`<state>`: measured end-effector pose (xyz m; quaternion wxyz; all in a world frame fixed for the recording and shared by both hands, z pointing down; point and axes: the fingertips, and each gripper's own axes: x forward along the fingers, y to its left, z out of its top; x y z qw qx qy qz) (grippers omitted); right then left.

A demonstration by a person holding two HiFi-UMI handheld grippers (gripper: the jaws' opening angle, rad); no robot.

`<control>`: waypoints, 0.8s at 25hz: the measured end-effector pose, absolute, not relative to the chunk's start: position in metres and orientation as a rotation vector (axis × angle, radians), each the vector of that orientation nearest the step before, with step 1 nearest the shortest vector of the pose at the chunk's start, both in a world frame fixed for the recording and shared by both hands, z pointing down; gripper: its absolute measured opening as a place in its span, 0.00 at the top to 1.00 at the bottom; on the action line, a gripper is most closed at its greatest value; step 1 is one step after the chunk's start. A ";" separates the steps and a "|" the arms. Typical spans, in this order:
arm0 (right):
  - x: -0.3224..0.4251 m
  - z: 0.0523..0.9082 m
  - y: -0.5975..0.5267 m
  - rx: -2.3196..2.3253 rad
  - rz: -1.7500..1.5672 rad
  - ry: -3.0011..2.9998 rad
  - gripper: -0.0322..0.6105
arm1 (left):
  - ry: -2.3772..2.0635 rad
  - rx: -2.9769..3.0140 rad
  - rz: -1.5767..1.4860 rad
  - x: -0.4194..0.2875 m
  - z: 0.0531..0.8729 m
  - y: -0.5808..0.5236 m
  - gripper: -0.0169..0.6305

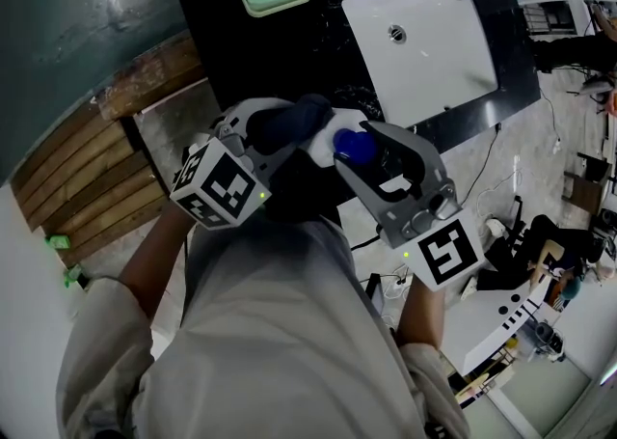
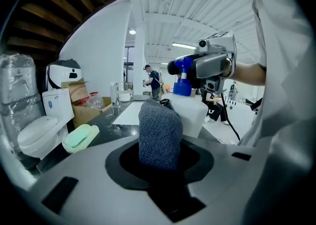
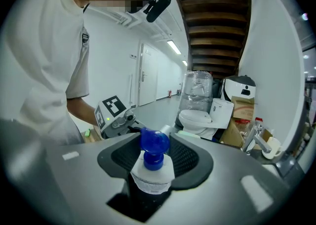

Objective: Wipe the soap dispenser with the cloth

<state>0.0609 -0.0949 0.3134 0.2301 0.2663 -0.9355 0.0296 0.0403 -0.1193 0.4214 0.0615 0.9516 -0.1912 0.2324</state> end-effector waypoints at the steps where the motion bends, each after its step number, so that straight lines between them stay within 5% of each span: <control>1: 0.061 0.313 -0.095 0.734 0.082 -2.575 0.68 | -0.573 2.885 0.724 0.040 0.423 -0.119 0.78; 20: 0.061 0.313 -0.096 0.744 0.097 -2.590 0.68 | -0.452 2.742 0.717 0.030 0.463 -0.096 0.78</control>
